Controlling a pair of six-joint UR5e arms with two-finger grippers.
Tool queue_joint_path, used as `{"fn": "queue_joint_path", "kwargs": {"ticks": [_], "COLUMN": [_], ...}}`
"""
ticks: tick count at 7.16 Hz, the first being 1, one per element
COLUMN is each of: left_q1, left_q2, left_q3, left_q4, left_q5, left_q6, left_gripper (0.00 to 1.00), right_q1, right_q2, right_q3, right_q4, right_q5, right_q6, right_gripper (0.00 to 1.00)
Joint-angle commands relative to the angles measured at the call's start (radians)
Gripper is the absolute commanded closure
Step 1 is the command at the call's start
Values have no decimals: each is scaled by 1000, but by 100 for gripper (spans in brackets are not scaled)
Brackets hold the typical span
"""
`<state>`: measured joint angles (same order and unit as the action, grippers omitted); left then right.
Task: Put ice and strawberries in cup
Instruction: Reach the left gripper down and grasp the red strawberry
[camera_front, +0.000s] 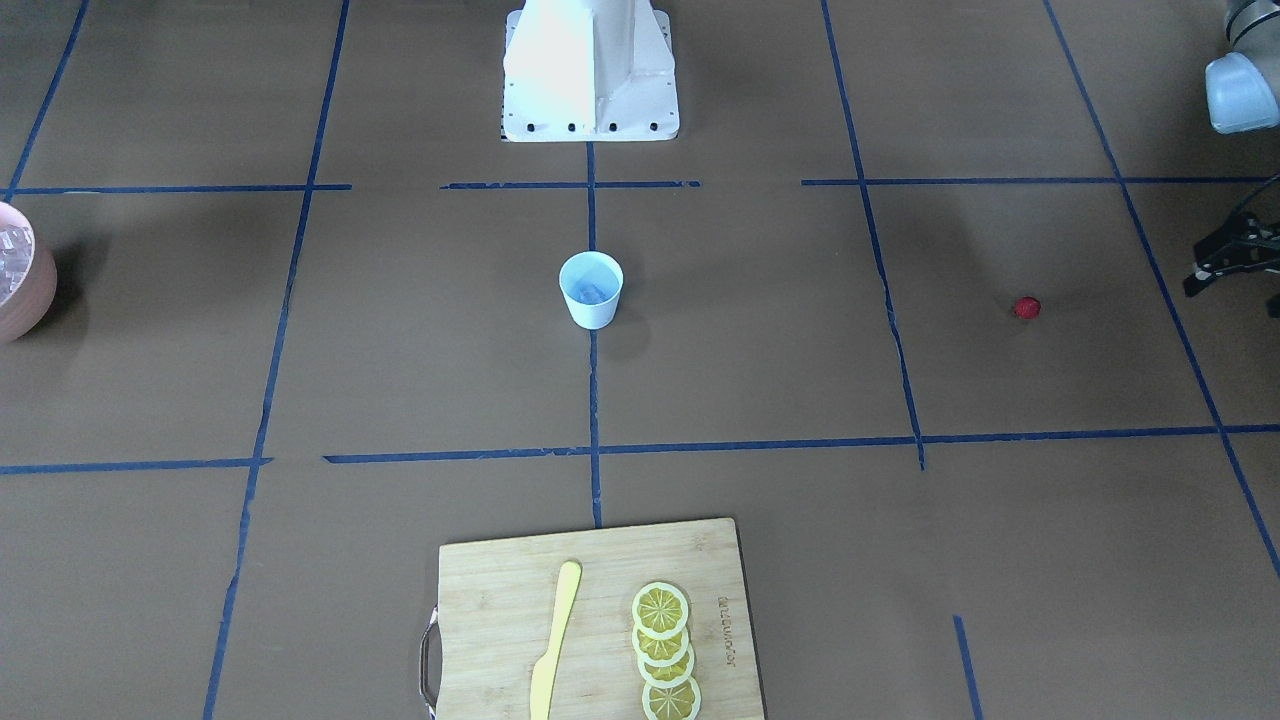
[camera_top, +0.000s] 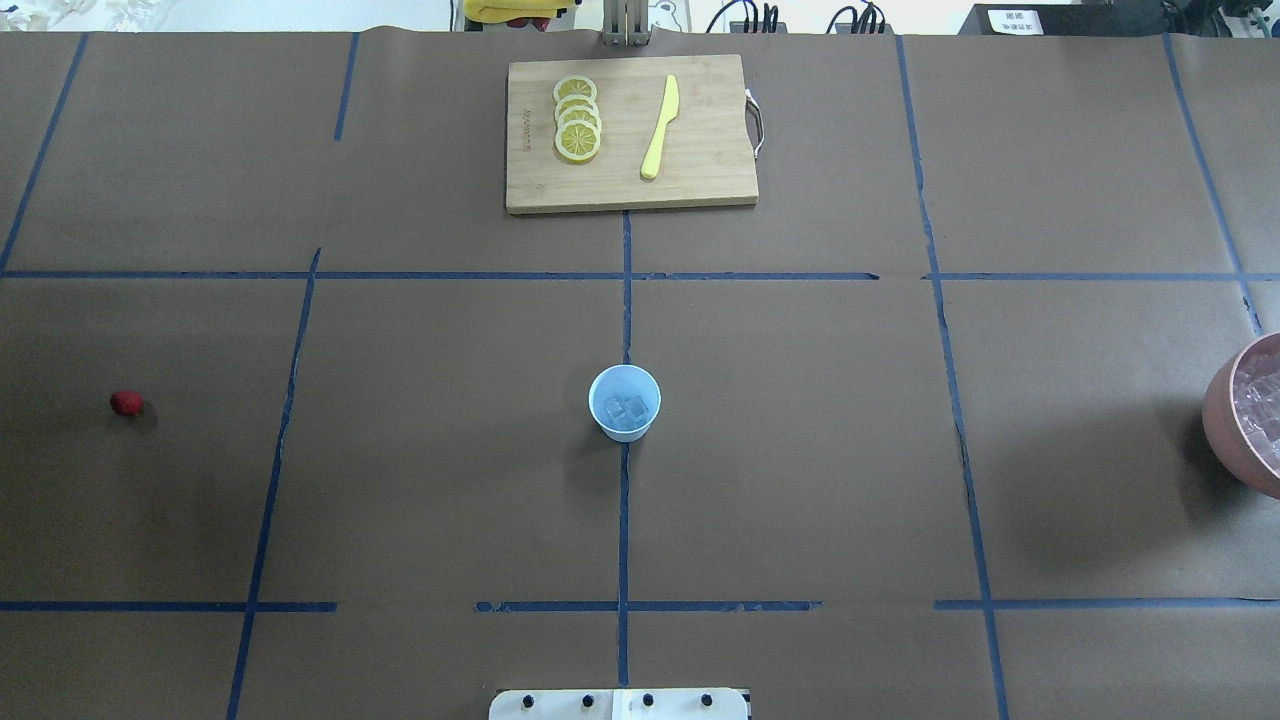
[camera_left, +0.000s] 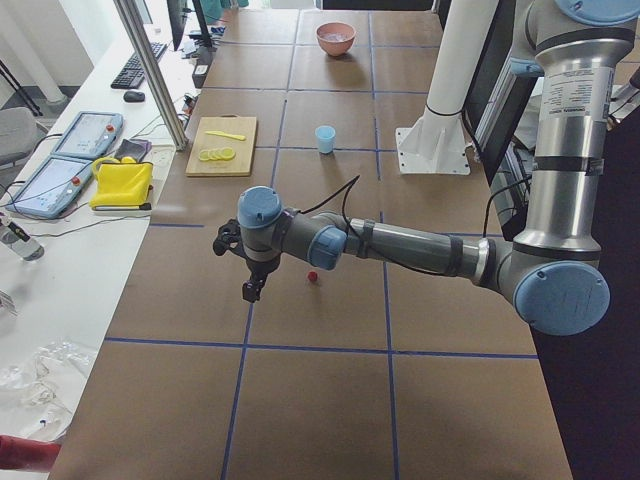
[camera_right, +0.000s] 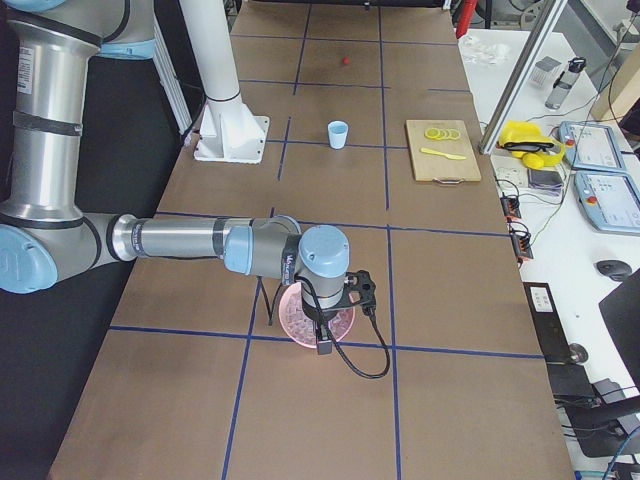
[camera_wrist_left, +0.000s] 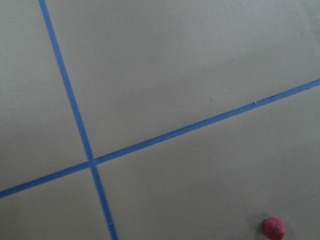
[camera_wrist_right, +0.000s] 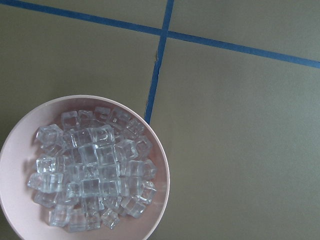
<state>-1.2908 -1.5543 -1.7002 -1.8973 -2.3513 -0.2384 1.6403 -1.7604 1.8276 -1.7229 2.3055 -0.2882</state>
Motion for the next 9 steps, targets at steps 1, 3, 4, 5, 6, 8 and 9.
{"fn": "queue_joint_path", "kwargs": {"ticks": [1,3,4,5,6,8,9], "left_q1": [201,365,401,418,427,432,432], "left_q2": [57,60,60,66,68,68,68], "left_q3": [5,10,14,16,19,39,39], "left_q4": [-241,-312,-322,-324,-324,-325,-324], "left_q5": [126,261,286,287,287,287,285], "left_q6": [-328,-505,-528,-535,-536,-536,-538], "left_gripper": [0,0,0,0,0,0,0], "right_q1": [0,1,1,1,0,1,1], "right_q2": [1,1,-1,-1,-1,-1,-2], "right_q3": [1,1,-1,-1,-1,1,1], "right_q4": [0,0,0,0,0,0,0], "right_q5": [0,0,-1,0,-1,-1,-1], "right_q6": [1,1,1,1,1,1,1], "right_gripper": [1,1,1,1,1,1,1]}}
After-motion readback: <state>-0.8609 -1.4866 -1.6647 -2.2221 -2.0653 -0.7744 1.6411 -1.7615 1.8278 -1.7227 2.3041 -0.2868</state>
